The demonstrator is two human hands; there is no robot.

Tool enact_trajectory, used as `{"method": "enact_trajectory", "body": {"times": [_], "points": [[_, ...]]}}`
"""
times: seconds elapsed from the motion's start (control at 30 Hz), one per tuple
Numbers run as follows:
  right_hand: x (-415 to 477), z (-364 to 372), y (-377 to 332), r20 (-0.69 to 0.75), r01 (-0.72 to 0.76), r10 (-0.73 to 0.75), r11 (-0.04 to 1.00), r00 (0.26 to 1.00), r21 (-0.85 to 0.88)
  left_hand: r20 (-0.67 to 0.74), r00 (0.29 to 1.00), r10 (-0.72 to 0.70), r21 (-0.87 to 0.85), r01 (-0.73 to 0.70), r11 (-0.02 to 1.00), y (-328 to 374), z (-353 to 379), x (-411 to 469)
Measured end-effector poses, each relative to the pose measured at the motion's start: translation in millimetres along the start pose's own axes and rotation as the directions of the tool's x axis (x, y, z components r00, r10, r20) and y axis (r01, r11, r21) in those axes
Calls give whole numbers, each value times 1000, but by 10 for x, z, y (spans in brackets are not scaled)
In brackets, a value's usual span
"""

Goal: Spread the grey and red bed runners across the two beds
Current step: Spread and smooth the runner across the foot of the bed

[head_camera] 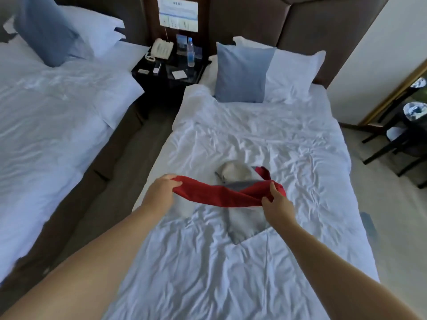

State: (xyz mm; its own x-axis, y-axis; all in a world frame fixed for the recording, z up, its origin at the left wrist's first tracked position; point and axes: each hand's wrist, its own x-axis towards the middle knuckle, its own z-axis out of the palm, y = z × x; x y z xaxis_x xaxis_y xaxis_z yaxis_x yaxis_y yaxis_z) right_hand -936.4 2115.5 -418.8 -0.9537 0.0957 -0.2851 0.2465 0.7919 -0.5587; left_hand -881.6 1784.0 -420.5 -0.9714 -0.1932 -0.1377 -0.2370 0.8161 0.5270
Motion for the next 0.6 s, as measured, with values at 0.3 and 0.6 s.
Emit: {"method": "enact_trajectory", "body": {"times": [0.3, 0.6], "points": [[-685, 1359, 1386, 292, -111, 167, 974, 942, -197, 467, 883, -45, 232, -73, 970, -604, 1649, -736], [-896, 2136, 2295, 411, -220, 368, 905, 834, -365, 622, 777, -98, 382, -192, 904, -1009, 2886, -1270]]}}
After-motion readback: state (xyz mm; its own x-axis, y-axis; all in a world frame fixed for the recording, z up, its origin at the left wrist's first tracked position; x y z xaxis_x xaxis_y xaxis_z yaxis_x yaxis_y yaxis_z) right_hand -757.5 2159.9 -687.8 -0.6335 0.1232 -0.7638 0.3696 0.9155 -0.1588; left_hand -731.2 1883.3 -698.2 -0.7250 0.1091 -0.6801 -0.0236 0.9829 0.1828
